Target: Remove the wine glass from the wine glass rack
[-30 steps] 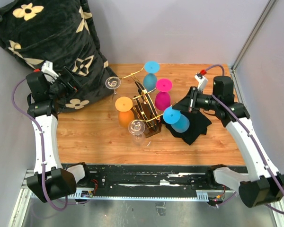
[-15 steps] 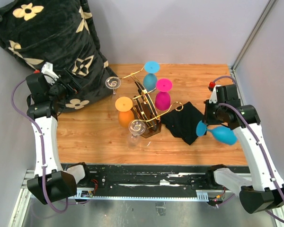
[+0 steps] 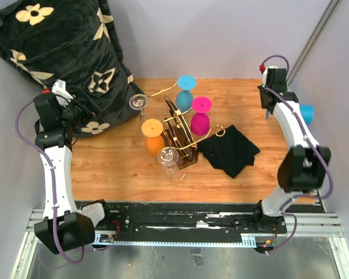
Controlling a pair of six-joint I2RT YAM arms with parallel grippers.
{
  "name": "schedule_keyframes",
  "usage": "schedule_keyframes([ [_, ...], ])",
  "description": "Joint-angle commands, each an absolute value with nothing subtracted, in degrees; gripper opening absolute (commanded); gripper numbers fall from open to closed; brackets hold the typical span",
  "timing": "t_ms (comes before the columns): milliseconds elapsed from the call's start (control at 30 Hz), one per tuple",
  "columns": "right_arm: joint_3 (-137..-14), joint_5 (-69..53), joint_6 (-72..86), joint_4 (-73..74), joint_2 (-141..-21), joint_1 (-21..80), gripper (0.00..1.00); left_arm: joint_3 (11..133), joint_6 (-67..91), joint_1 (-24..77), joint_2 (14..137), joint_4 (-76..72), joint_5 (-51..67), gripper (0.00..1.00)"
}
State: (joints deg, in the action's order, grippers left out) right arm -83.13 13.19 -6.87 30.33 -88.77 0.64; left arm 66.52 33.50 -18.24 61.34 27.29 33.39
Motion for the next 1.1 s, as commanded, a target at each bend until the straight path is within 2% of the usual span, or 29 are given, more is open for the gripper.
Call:
schedule_keyframes([
  [0,-90.79,17.18,-21.06,13.73,-103.89,-1.8,0.01,65.99,33.73,-18.46,60.76,25.05,32.57,0.93],
  [167,-103.73,24.64,-30.18,11.28,-120.5,-0.18,0.01,65.46,33.7,-18.46,62.71,24.42,33.1,0.93],
  [300,-107.87,33.75,-41.47,1.13,-129.26,1.88,0.01,65.91,32.33,-18.46,64.15,25.0,31.8,0.93],
  [433,-121.48,38.68,-43.01,5.57,-139.29,1.53,0.01,67.87,31.52,-18.37,65.5,25.98,31.78,0.93],
  [600,-124.69,43.87,-52.24,-3.52,-145.77,2.79,0.01,67.39,32.41,-18.37,65.56,23.93,32.84,0.93],
  [733,-128.15,43.4,-52.63,-3.37,-150.3,2.77,0.01,66.41,33.68,-18.44,65.29,22.76,35.0,0.93],
  [1067,-126.45,38.85,-55.44,-3.81,-153.01,2.81,0.01,68.63,32.4,-18.41,64.89,25.41,32.98,0.94],
])
